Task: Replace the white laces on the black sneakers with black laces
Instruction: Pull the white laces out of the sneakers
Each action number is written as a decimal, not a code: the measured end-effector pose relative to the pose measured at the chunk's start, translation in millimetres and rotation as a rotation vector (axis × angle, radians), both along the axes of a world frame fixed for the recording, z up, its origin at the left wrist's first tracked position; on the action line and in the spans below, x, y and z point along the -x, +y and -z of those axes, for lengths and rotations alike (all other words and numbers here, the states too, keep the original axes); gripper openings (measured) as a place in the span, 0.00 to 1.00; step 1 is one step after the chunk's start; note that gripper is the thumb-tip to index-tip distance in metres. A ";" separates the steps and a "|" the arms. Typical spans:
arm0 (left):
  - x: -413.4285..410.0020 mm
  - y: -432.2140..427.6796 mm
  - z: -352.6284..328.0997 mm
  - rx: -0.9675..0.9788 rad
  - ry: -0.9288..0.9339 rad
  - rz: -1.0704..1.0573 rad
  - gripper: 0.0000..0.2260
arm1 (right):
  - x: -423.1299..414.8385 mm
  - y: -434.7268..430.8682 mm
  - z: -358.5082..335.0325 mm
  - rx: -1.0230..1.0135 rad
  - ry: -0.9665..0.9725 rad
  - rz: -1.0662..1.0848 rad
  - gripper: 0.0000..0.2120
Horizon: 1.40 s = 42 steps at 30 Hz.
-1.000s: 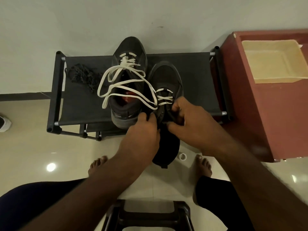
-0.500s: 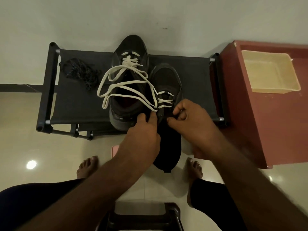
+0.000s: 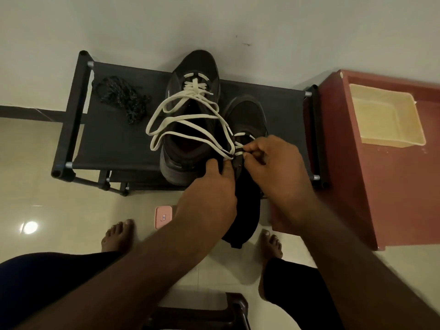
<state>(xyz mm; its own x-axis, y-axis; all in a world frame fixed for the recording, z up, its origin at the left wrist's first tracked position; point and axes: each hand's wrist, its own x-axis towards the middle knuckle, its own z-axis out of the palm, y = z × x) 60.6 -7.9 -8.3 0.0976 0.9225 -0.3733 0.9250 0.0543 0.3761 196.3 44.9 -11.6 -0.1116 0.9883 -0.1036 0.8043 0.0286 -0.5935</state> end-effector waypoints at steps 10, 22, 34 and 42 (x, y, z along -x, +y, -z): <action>0.0 -0.5 2.7 -0.015 0.033 -0.003 0.27 | -3.0 11.8 3.5 0.128 0.001 -0.044 0.04; -1.7 6.0 4.1 -0.012 -0.064 -0.059 0.27 | -5.5 17.3 4.2 0.061 0.299 0.188 0.06; 3.9 6.0 8.4 -0.109 -0.120 -0.030 0.22 | -11.1 18.9 11.5 -0.096 0.127 -0.135 0.02; 2.1 8.8 10.9 -0.128 -0.131 -0.032 0.21 | -11.4 18.6 9.2 0.013 0.185 -0.154 0.01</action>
<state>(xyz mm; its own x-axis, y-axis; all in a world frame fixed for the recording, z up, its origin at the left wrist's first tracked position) 58.5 0.9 -19.2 0.1078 0.9652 -0.2383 0.8662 0.0265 0.4990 207.7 63.5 -20.8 -0.2790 0.9569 -0.0804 0.6685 0.1335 -0.7317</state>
